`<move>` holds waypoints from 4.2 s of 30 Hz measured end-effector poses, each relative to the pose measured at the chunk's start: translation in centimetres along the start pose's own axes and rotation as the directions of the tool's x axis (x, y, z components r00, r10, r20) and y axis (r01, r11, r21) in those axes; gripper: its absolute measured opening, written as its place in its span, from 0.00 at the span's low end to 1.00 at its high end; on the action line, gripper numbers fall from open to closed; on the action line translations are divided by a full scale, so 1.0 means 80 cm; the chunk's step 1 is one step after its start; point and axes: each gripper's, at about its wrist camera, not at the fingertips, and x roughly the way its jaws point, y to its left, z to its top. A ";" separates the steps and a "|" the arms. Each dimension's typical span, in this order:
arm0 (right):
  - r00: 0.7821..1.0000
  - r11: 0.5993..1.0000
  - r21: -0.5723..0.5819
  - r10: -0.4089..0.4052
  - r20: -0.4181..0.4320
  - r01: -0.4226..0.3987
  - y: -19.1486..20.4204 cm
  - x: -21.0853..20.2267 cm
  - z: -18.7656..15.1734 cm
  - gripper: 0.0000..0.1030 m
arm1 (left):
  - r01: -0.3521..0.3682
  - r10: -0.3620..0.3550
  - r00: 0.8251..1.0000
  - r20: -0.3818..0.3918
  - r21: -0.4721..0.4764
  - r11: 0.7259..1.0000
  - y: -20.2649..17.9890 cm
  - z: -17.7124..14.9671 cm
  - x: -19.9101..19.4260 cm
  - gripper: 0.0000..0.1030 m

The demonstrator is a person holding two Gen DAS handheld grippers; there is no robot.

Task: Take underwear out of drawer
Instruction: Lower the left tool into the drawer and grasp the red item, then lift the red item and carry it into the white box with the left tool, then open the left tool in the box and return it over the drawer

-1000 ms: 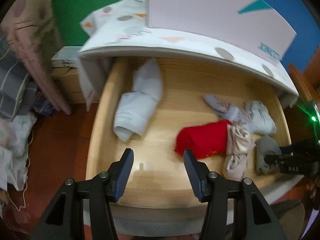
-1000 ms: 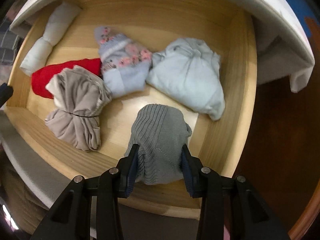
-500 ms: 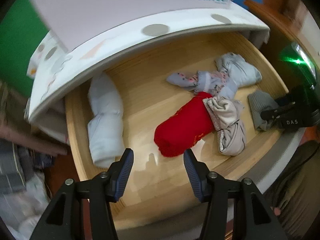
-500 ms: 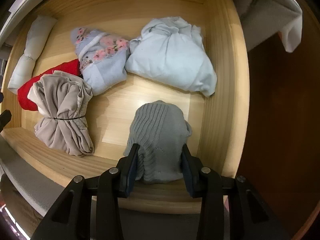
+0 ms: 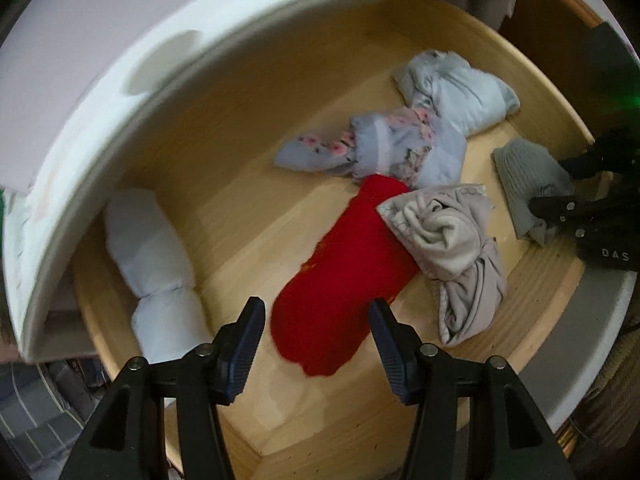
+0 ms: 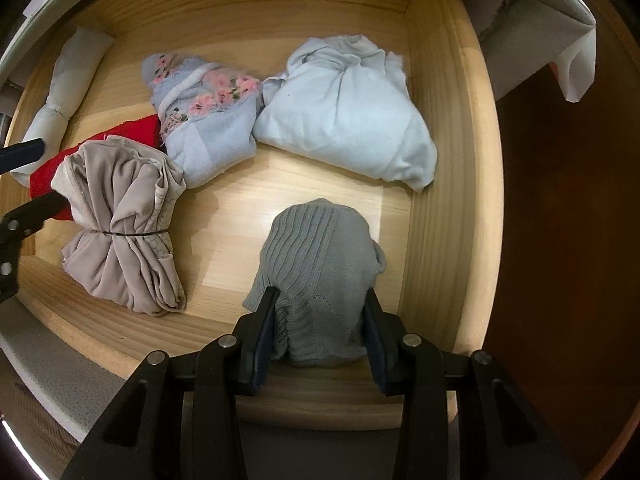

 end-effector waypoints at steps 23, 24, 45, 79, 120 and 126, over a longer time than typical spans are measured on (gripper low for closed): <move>1.000 1.000 -0.002 0.002 -0.001 -0.002 0.000 -0.001 0.003 0.37 | 0.032 -0.056 0.987 -0.153 -0.154 0.988 0.002 0.049 0.045 0.42; 1.000 1.000 -0.002 0.002 -0.001 -0.002 0.001 -0.001 0.002 0.37 | 0.036 -0.062 0.986 -0.153 -0.169 0.985 0.004 0.043 0.044 0.39; 1.000 1.000 -0.002 0.001 -0.002 -0.001 0.002 0.001 0.007 0.38 | 0.056 -0.082 0.996 -0.031 -0.485 0.872 0.063 -0.046 -0.005 0.31; 1.000 1.000 0.000 0.000 -0.004 0.000 0.002 0.002 0.015 0.37 | 0.113 0.159 0.894 0.419 -0.555 0.824 0.150 -0.031 -0.325 0.31; 1.000 1.000 -0.001 -0.002 -0.006 0.002 0.003 0.003 0.028 0.38 | -0.052 0.226 0.940 0.255 -0.547 0.836 0.189 0.122 -0.234 0.37; 1.000 1.000 0.001 -0.003 -0.008 0.003 0.004 0.003 0.029 0.38 | -0.060 0.251 0.925 0.285 -0.543 0.837 0.174 0.072 -0.260 0.37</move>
